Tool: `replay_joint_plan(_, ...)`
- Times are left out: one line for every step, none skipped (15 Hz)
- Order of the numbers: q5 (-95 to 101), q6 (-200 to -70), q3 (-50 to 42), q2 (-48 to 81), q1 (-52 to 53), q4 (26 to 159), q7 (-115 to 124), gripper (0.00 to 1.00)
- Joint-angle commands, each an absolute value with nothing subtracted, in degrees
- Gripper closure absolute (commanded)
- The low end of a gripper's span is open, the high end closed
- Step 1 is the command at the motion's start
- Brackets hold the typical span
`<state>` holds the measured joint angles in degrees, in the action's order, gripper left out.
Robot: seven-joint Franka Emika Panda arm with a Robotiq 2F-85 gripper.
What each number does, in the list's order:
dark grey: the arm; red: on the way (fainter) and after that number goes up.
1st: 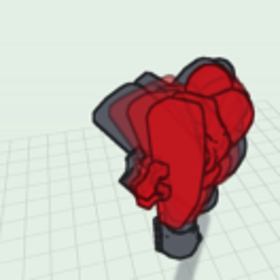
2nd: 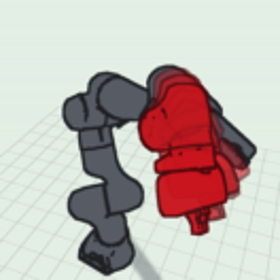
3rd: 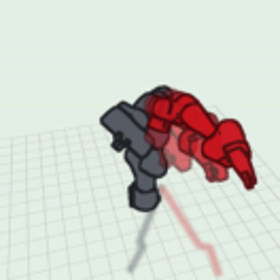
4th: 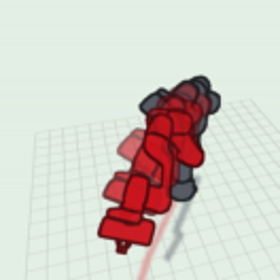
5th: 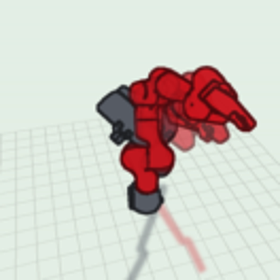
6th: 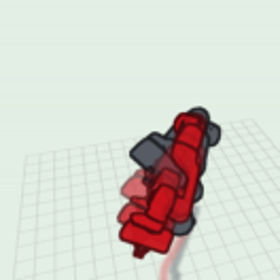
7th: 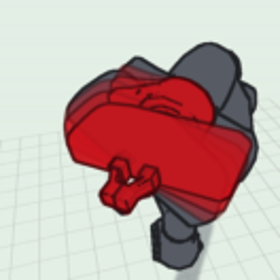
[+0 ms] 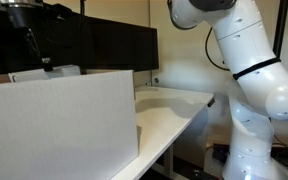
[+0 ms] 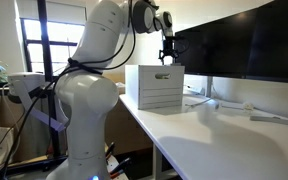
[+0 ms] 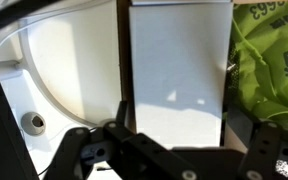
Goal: Put the small box in the large box
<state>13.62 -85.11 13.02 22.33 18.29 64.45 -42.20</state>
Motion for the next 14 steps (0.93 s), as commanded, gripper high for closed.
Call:
replay_joint_plan(13.80,-83.32,12.91,22.15,18.72,63.68,-40.94,0.00)
replay_joint_plan(13.79,-83.31,12.92,22.14,18.72,63.68,-40.95,0.00)
replay_joint_plan(13.81,-83.30,12.93,22.14,18.74,63.68,-40.95,0.00)
replay_joint_plan(13.81,-83.30,12.94,22.13,18.77,63.68,-40.94,0.00)
replay_joint_plan(13.82,-83.28,12.95,22.10,18.79,63.67,-40.94,0.00)
replay_joint_plan(13.82,-83.30,12.96,22.07,18.80,63.69,-40.95,0.00)
replay_joint_plan(13.85,-83.27,12.96,22.06,18.84,63.64,-40.95,0.00)
replay_joint_plan(13.86,-83.27,12.97,22.05,18.88,63.59,-40.99,0.00)
replay_joint_plan(13.86,-83.26,13.00,22.03,18.92,63.51,-41.07,0.00)
replay_joint_plan(13.84,-83.28,13.02,21.90,18.96,63.55,-41.10,0.00)
replay_joint_plan(13.80,-83.32,13.06,21.73,19.03,63.59,-41.08,0.00)
replay_joint_plan(13.80,-83.35,13.10,21.67,19.11,63.45,-41.26,0.00)
replay_joint_plan(13.80,-83.39,13.13,21.61,19.23,63.29,-41.37,0.00)
replay_joint_plan(13.86,-83.38,13.14,21.55,19.41,63.06,-41.49,0.00)
